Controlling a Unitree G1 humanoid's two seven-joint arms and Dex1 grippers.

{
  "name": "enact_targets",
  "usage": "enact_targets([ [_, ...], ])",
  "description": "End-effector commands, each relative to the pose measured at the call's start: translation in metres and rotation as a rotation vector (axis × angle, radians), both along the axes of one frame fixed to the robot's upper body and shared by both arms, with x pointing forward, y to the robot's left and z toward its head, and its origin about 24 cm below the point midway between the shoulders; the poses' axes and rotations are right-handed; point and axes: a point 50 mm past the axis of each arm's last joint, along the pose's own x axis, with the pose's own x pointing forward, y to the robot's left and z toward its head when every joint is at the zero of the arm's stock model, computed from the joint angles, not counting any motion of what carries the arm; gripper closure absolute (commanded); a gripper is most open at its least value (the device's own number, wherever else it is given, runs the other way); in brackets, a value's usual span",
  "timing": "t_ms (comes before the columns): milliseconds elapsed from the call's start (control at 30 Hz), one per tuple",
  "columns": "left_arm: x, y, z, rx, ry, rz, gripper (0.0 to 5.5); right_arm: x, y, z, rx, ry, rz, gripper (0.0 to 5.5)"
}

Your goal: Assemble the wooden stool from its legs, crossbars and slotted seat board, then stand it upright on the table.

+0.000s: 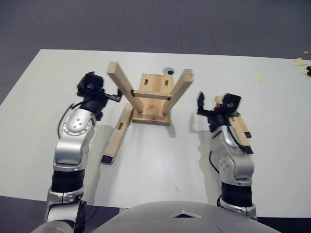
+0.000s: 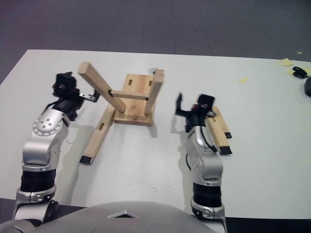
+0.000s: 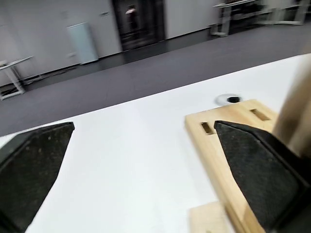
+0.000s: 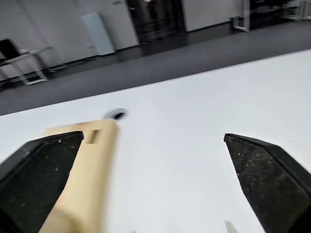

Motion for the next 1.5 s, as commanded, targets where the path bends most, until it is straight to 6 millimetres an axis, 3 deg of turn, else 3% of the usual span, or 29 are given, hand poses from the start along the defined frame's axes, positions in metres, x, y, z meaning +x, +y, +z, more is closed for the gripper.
enact_targets([
  [33,-0.004,-0.025,0.013,0.006,-0.022,-0.167,0.14,0.001,0.014,0.005,0.005,-0.01,0.143,0.1],
  [233,0.009,0.014,0.003,0.063,-0.019,0.093,0.14,-0.001,-0.015,-0.002,-0.021,0.035,0.054,0.1],
  [333,0.013,0.02,0.005,0.058,-0.033,0.13,0.14,0.002,-0.038,-0.002,-0.062,0.039,-0.032,0.1],
  [533,0.016,0.0,0.015,0.032,-0.061,0.003,0.14,0.015,-0.066,0.013,-0.137,-0.028,-0.21,0.1],
  [600,0.008,-0.016,0.02,-0.001,-0.013,-0.165,0.14,0.02,-0.08,0.021,-0.142,-0.061,-0.301,0.1],
  [700,-0.014,-0.039,0.047,-0.022,-0.004,-0.504,0.14,0.027,-0.105,0.044,-0.14,-0.142,-0.406,0.1],
  [800,-0.024,-0.049,0.073,-0.029,-0.04,-0.706,0.14,0.035,-0.123,0.075,-0.141,-0.252,-0.452,0.1],
  [867,-0.02,-0.055,0.088,-0.116,-0.079,-0.732,0.14,0.037,-0.131,0.092,-0.142,-0.322,-0.461,0.1],
  [967,-0.008,-0.055,0.084,-0.103,-0.09,-0.645,0.14,0.037,-0.134,0.108,-0.115,-0.416,-0.446,0.1],
  [1067,0.004,-0.045,0.078,-0.103,-0.114,-0.518,0.14,0.031,-0.122,0.115,0.089,-0.502,-0.264,0.1],
  [1200,0.032,-0.013,0.091,-0.221,-0.226,-0.21,0.14,-0.004,-0.077,0.128,0.346,-0.602,0.316,0.1],
  [1367,0.04,0.003,0.088,-0.276,-0.235,-0.084,0.14,-0.042,-0.035,0.121,0.284,-0.516,0.793,0.1],
  [1500,0.039,0.002,0.081,-0.28,-0.214,-0.076,0.14,-0.06,-0.016,0.101,0.194,-0.35,0.999,0.1],
])
